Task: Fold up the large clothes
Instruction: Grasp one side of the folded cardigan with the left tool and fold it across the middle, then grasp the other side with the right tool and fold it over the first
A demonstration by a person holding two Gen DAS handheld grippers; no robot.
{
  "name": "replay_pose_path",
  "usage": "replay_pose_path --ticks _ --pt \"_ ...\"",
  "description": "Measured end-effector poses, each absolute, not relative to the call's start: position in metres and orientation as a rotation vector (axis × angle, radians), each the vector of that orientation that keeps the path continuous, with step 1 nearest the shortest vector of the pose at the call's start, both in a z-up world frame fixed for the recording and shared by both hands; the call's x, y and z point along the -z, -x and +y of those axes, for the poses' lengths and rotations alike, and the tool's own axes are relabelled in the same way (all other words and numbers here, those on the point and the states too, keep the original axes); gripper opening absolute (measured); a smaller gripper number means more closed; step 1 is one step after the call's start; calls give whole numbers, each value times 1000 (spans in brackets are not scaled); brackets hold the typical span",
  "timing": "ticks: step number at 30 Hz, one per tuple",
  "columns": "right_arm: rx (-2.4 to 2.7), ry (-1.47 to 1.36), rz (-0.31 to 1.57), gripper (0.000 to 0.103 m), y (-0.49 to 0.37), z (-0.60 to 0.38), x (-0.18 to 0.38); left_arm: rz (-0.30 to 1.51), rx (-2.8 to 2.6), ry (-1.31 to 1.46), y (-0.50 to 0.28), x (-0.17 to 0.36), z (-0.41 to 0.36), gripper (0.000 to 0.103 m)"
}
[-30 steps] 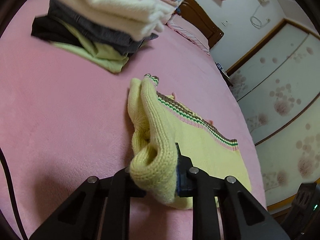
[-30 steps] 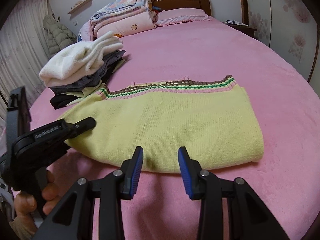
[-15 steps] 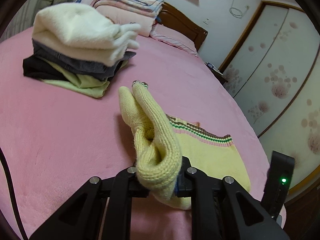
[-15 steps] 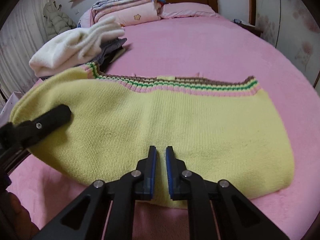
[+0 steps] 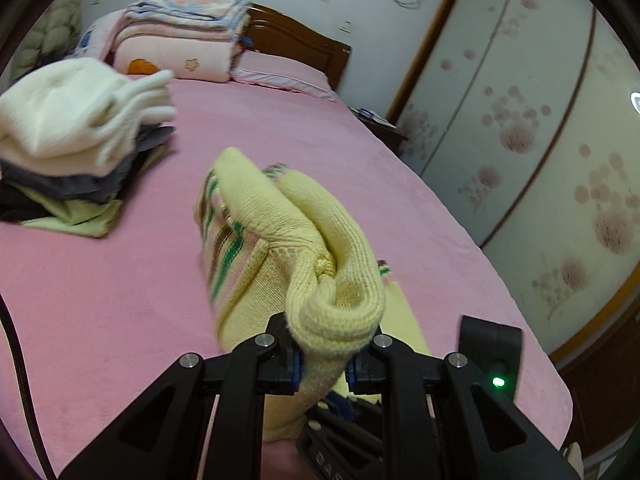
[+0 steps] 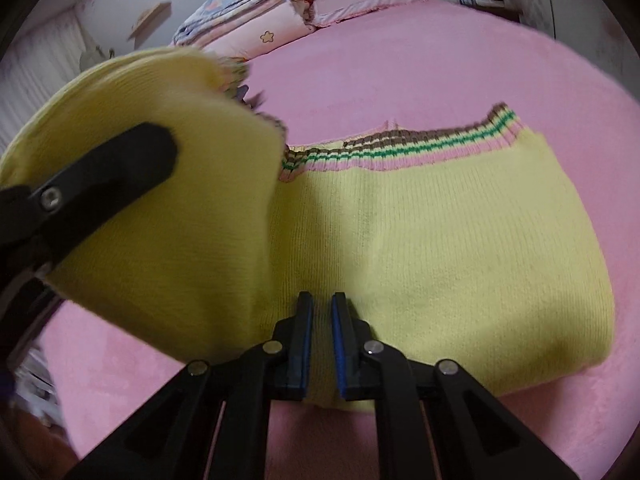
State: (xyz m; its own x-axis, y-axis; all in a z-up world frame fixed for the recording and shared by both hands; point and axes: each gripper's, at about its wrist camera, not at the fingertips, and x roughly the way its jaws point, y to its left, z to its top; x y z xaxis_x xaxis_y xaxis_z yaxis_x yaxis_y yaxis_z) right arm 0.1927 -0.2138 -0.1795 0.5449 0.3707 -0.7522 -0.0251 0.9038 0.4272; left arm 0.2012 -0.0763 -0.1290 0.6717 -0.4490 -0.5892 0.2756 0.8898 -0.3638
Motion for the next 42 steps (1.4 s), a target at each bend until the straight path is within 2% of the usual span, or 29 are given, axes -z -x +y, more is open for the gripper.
replay_pose_path --ticks 12,22,25,27,28,29,30,32,36,38,40,42 --pt "-92 -417 922 10 -135 -302 155 804 476 141 -203 144 -167 14" --pt "13 -453 939 10 -118 -352 165 841 501 -40 -186 175 -207 14" --pt "24 -465 943 10 -117 -357 163 838 503 -69 -183 177 -208 22" --pt "25 -480 940 10 -119 -359 160 845 520 -64 -182 175 -207 36" --pt "26 -482 939 10 -120 -360 158 855 534 -51 -181 173 -204 51" --pt "26 -482 936 10 -123 -359 155 862 543 -37 -182 172 -201 58" --pt "26 -479 931 10 -126 -361 151 867 541 -23 -180 168 -196 61" --pt "25 -474 915 10 -128 -365 143 885 571 16 -178 160 -185 74" --pt "-15 -512 893 11 -145 -376 127 886 588 117 -173 141 -150 75" --pt "-56 -545 891 16 -159 -381 121 877 572 156 -176 135 -133 76" --pt "-102 -591 900 30 -174 -383 120 874 530 193 -185 132 -114 76" --pt "-153 -646 918 35 -190 -385 123 878 461 202 -197 134 -98 76"
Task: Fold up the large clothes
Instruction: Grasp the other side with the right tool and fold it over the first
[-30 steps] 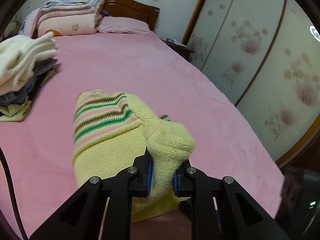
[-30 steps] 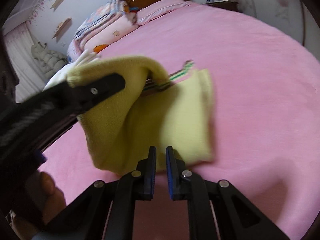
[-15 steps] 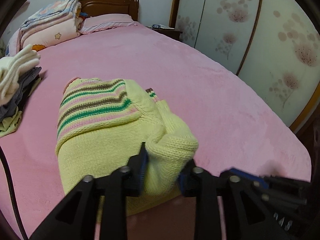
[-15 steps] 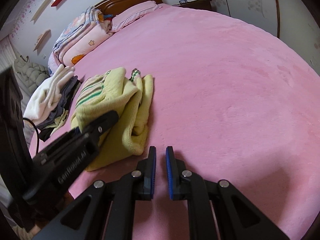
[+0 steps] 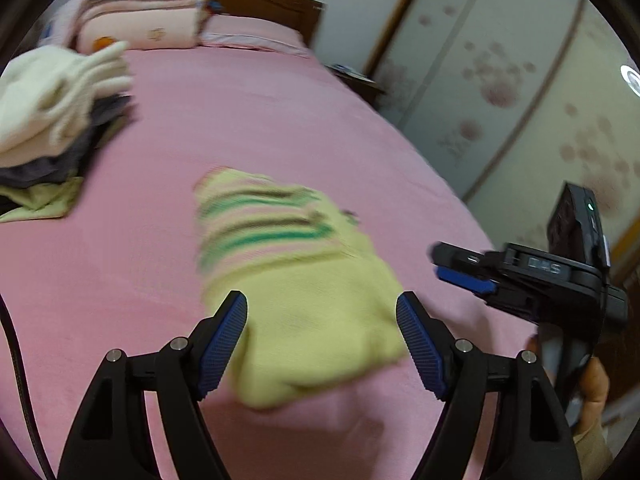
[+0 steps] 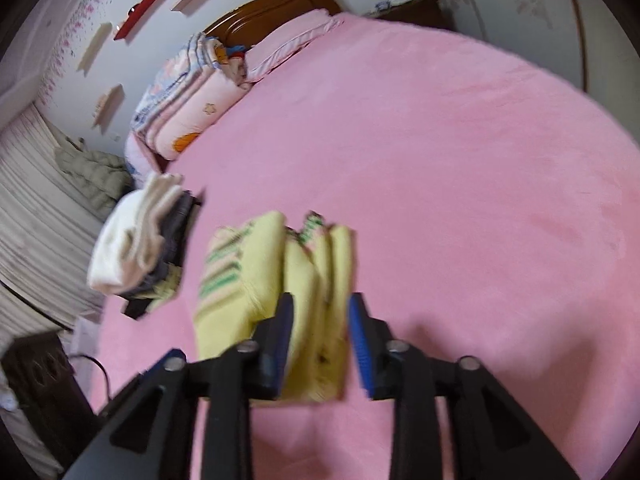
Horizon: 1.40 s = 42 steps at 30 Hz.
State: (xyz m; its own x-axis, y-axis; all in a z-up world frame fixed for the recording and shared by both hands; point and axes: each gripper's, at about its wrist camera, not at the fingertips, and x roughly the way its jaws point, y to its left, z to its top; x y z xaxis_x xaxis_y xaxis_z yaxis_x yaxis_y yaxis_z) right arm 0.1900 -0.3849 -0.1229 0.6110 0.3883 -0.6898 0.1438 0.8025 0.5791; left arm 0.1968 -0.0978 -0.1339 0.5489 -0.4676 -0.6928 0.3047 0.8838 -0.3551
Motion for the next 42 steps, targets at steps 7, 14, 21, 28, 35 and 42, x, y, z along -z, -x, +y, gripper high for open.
replay_pose_path --ticks 7,14,21,28,35,42 --pt "-268 -827 1077 36 -231 -379 162 984 343 215 -240 168 -73 76" --pt "-341 -969 1107 40 -236 -378 177 1028 402 214 -252 185 -81 76" --pt "-397 -1030 1168 54 -273 -370 192 1027 432 171 -252 184 -97 76" --pt "-411 -964 1169 55 -313 -359 193 1024 441 150 -254 182 -109 76" --pt "-421 -716 1163 55 -329 -337 179 1023 445 134 -258 182 -115 76" --pt "-416 -485 1025 22 -313 -324 147 1017 441 139 -261 180 -115 76"
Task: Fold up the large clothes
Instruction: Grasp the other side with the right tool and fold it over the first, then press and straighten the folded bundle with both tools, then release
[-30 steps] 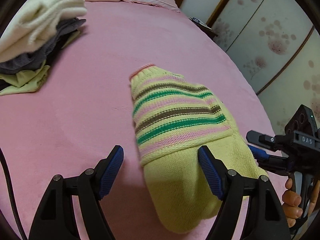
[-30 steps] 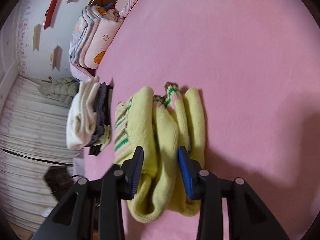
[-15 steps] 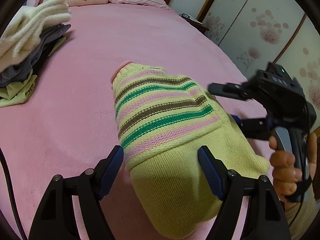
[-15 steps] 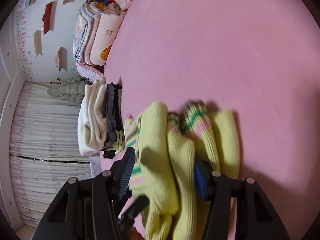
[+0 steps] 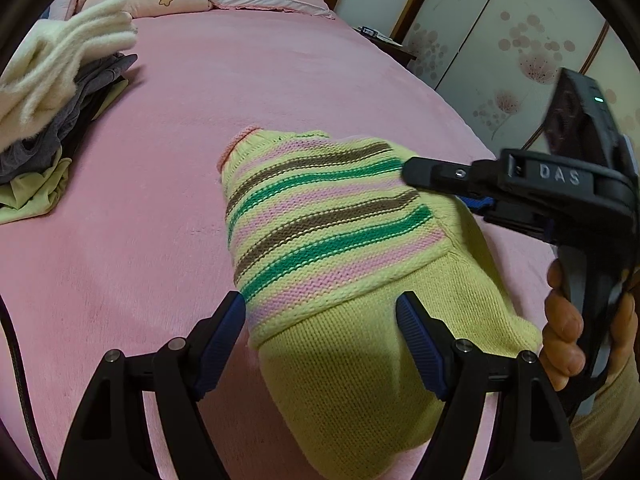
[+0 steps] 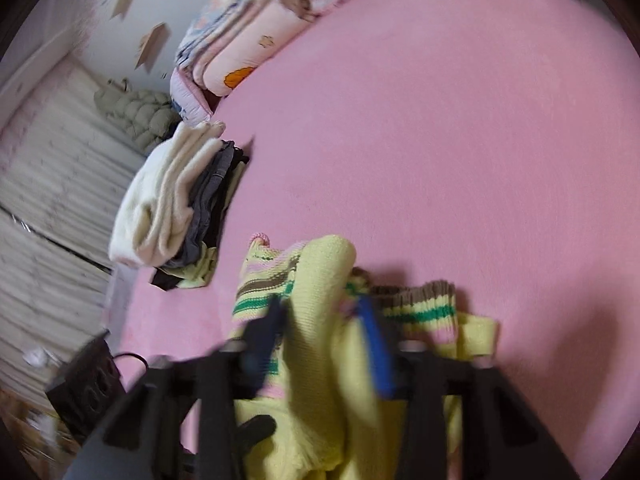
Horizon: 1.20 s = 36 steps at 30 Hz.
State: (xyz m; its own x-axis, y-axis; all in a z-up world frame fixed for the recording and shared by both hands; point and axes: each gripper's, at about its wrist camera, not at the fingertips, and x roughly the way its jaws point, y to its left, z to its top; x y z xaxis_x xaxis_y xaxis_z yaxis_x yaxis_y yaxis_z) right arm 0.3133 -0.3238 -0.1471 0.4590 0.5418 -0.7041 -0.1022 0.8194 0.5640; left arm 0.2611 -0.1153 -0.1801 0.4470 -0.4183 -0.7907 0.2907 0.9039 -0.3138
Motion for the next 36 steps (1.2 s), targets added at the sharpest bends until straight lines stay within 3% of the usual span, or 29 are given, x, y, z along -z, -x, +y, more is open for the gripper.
replay_pose_path --ticks 4,8,15,26,32,36 --pt "-336 -350 899 6 -291 -321 129 989 443 118 -258 177 -118 76" --pt "-231 -245 824 6 -271 -321 127 971 446 59 -259 177 -127 78" --pt "-98 -232 914 6 -262 -331 167 1027 449 47 -265 194 -134 89" --pt "-46 -264 912 6 -255 -332 164 1051 451 53 -265 194 -135 89" --pt "-124 -383 941 14 -247 -345 136 1052 457 57 -259 184 -132 89" --pt "-162 -414 928 33 -229 -347 113 1055 478 90 -255 170 -125 89"
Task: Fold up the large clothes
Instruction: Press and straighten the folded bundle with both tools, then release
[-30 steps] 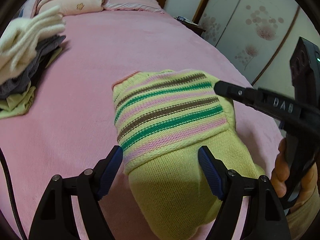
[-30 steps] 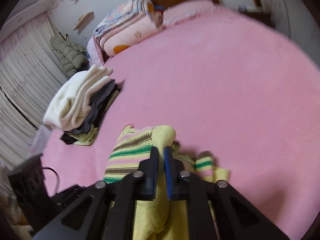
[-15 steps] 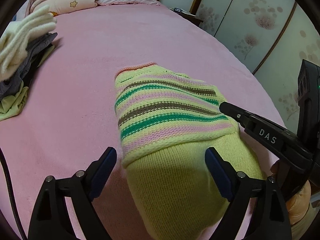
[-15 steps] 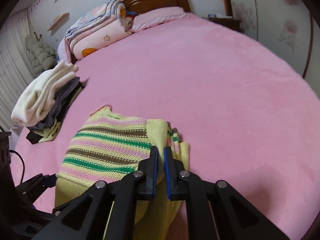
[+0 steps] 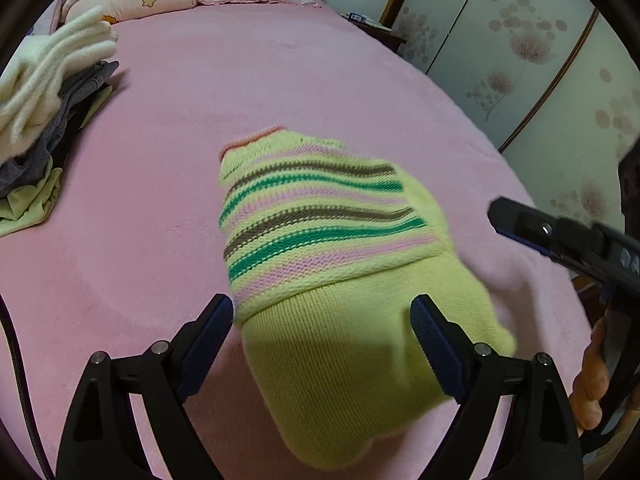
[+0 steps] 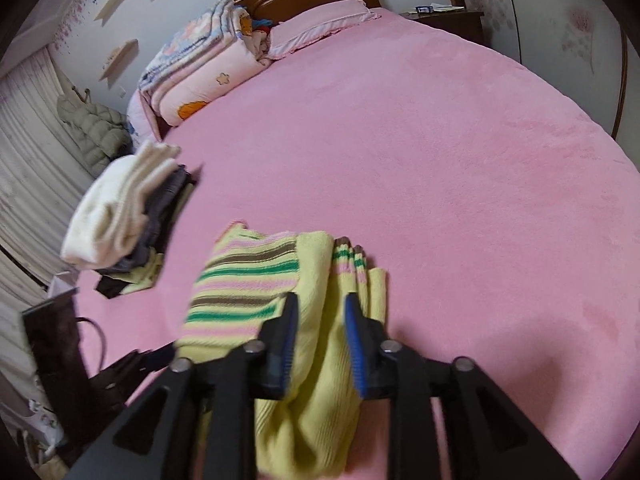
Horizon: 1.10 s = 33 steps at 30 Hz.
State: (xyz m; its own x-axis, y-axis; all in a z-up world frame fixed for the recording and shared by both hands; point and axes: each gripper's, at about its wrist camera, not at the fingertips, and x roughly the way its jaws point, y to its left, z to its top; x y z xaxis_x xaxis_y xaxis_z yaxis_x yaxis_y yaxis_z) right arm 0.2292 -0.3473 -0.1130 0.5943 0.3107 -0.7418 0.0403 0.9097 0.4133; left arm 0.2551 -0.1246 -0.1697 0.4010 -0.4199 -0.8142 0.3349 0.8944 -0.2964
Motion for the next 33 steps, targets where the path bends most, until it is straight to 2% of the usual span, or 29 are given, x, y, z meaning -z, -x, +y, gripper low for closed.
replay_pose_path --ticks 4,11,12,14,15,16,17,18,22,33 --pt "-203 -390 930 43 -212 -339 101 1026 495 113 -246 150 -112 89" --pt "-252 -348 1021 43 -199 -318 126 1019 489 120 -243 145 -92 89" --pt "-254 -349 1030 43 -199 -316 131 1025 485 117 -244 148 -92 87" --pt "-258 -352 1038 43 -200 -312 138 1050 488 119 -245 155 -93 69" --pt "-263 -344 1033 42 -199 -310 141 1072 491 116 -247 160 -96 63" --pt "-261 -329 1029 29 -198 -309 141 1082 493 113 -248 164 -99 54" --pt "-249 -298 1030 16 -198 -306 143 1087 500 115 -247 166 -101 49" --pt "-242 -292 1034 12 -197 -306 144 1081 504 115 -246 166 -103 46" --pt "-196 -343 1005 11 -183 -317 143 1049 490 34 -238 163 -116 43" --pt "-120 -490 1027 10 -160 -328 184 1043 463 -25 -226 171 -126 43"
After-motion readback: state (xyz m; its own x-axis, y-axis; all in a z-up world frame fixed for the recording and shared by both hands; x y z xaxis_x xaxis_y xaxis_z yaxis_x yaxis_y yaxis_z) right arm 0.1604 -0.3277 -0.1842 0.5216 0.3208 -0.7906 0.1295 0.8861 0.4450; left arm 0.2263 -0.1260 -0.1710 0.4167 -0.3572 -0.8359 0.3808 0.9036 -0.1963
